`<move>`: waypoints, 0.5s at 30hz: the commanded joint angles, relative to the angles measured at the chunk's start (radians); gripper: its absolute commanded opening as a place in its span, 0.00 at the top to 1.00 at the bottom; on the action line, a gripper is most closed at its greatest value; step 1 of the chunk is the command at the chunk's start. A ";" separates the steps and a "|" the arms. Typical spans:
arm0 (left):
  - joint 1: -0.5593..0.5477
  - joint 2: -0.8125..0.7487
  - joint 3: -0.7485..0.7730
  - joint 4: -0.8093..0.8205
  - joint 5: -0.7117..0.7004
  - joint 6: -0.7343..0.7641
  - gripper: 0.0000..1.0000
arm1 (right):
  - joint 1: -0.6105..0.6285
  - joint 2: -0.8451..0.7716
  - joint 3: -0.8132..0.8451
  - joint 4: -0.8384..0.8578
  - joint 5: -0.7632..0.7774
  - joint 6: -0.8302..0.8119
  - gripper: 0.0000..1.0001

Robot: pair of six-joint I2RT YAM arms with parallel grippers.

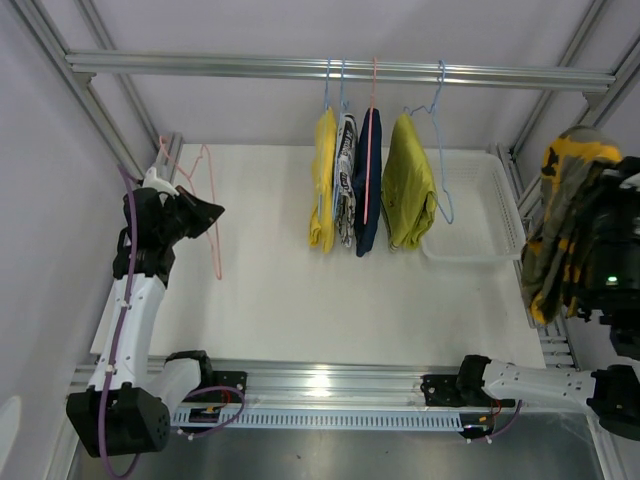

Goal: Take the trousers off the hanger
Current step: Place the trousers in the bin.

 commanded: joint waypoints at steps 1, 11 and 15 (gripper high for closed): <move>-0.017 -0.012 0.047 0.011 -0.010 0.034 0.99 | 0.001 -0.034 -0.103 -0.108 -0.064 0.190 1.00; -0.030 -0.009 0.051 0.000 -0.011 0.042 0.99 | -0.039 -0.105 -0.380 -0.134 -0.060 0.368 1.00; -0.034 -0.009 0.056 -0.001 -0.011 0.047 0.99 | -0.167 -0.073 -0.408 -0.226 -0.160 0.491 1.00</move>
